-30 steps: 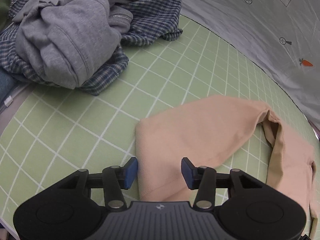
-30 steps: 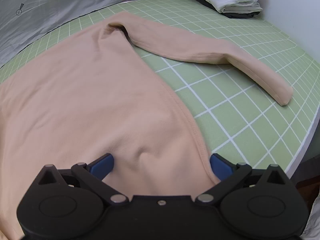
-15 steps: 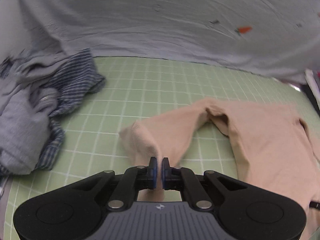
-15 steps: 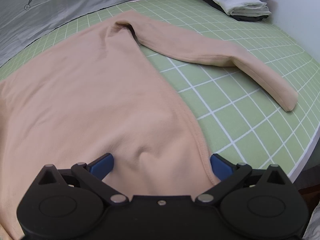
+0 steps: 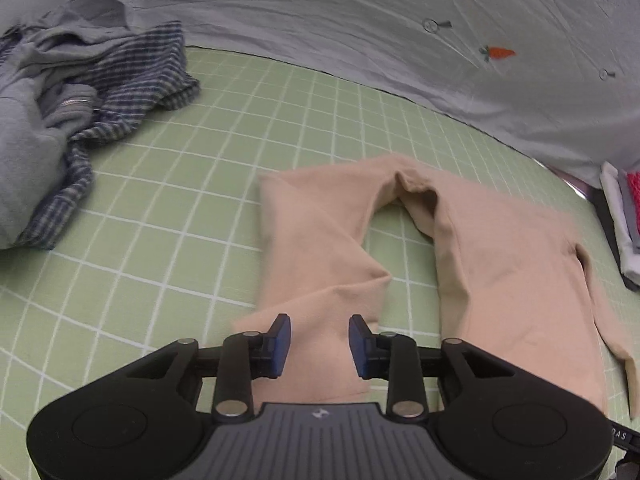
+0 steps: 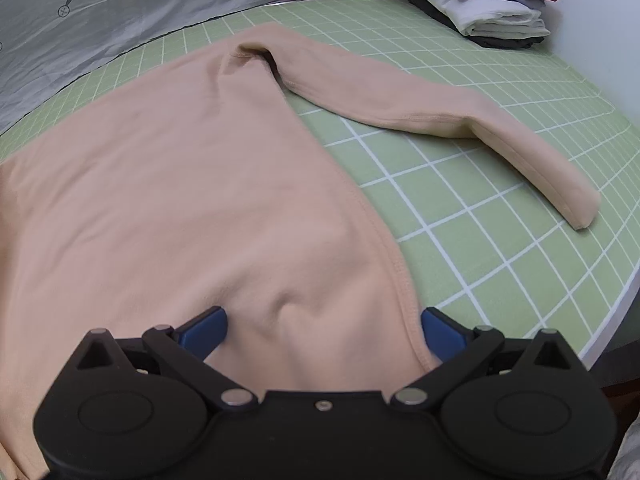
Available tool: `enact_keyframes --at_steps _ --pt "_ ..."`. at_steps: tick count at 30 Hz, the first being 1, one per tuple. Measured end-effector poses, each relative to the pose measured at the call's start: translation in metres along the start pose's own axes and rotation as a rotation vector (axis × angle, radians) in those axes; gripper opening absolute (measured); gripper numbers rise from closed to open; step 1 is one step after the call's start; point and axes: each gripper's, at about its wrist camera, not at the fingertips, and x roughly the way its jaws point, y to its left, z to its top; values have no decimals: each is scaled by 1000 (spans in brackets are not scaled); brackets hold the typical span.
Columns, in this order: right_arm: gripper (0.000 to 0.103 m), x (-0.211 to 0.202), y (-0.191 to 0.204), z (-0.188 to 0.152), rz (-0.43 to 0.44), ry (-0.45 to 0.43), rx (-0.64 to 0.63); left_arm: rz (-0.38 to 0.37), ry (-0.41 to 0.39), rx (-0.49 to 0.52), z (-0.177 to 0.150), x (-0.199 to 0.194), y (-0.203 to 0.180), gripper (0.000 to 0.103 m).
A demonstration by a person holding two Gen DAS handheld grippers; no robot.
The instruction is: Fold clothes
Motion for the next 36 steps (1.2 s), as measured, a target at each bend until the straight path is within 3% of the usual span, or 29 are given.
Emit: enact_keyframes --at_steps 3,7,10,12,13,17,23,26,29,34,36 --pt "103 0 0 0 -2 -1 1 46 21 -1 2 6 9 39" --pt "103 1 0 1 -4 -1 3 40 73 -52 -2 18 17 45" --pt "103 1 0 1 -4 -2 4 21 64 -68 -6 18 19 42" --pt "103 1 0 1 -5 -4 5 17 51 -71 -6 15 20 9" --pt "103 1 0 1 -5 -4 6 33 37 -77 -5 12 22 3" --pt "103 2 1 1 -13 -6 17 142 -28 -127 4 -2 43 3" --pt "103 1 2 0 -23 -12 32 413 -109 -353 11 -33 123 3" --pt "103 1 2 0 -23 -16 32 438 -89 -437 7 -40 159 3" --pt "103 1 2 0 -24 -16 32 484 -71 -418 0 -44 170 3" --pt "103 0 3 1 -25 -10 34 442 -49 -463 -13 -47 174 4" --pt "103 0 3 0 -26 -8 35 415 -49 -447 -14 -48 166 15"
